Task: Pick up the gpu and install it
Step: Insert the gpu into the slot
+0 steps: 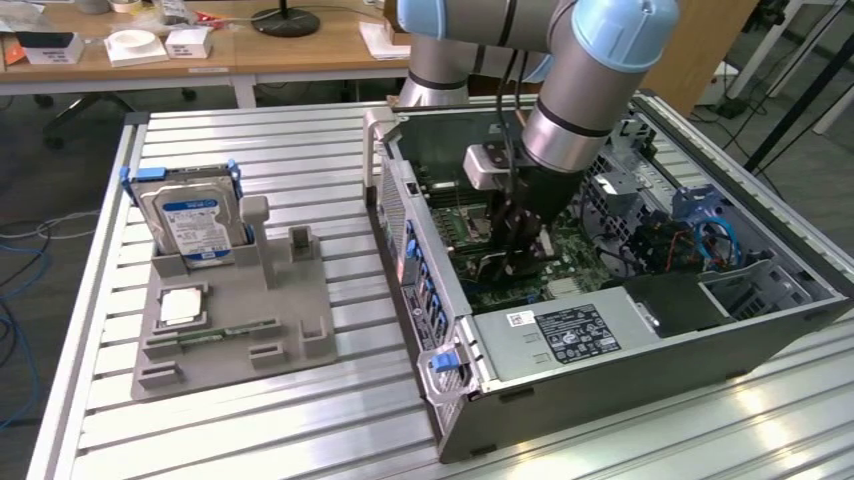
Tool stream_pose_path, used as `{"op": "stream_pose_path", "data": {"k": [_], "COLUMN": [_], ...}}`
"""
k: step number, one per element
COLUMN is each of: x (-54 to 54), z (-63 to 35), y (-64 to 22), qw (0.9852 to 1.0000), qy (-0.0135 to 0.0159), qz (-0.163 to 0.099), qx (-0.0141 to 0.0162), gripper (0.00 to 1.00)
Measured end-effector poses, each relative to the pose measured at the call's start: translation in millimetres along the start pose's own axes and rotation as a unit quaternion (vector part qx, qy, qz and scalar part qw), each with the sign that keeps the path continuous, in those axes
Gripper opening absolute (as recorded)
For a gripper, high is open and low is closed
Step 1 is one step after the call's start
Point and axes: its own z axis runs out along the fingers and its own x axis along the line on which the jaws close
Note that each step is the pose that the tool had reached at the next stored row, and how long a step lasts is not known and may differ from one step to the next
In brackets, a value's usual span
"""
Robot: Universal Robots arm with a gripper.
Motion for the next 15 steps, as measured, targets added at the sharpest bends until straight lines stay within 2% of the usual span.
{"op": "stream_pose_path", "data": {"k": [1, 10, 14, 15], "x": [0.0, -0.4, -0.4, -0.4], "z": [-2.7, -41.7, -43.5, -43.5], "y": [0.3, 8.1, 8.3, 8.3], "qw": [1.0, 1.0, 1.0, 1.0], "qy": [0.0, -0.0001, -0.0002, -0.0002], "qz": [0.0, 0.0, 0.0, 0.0], "qx": [0.0, 0.0, 0.0001, 0.0001], "gripper": [0.51, 0.51, 0.5, 0.44]}}
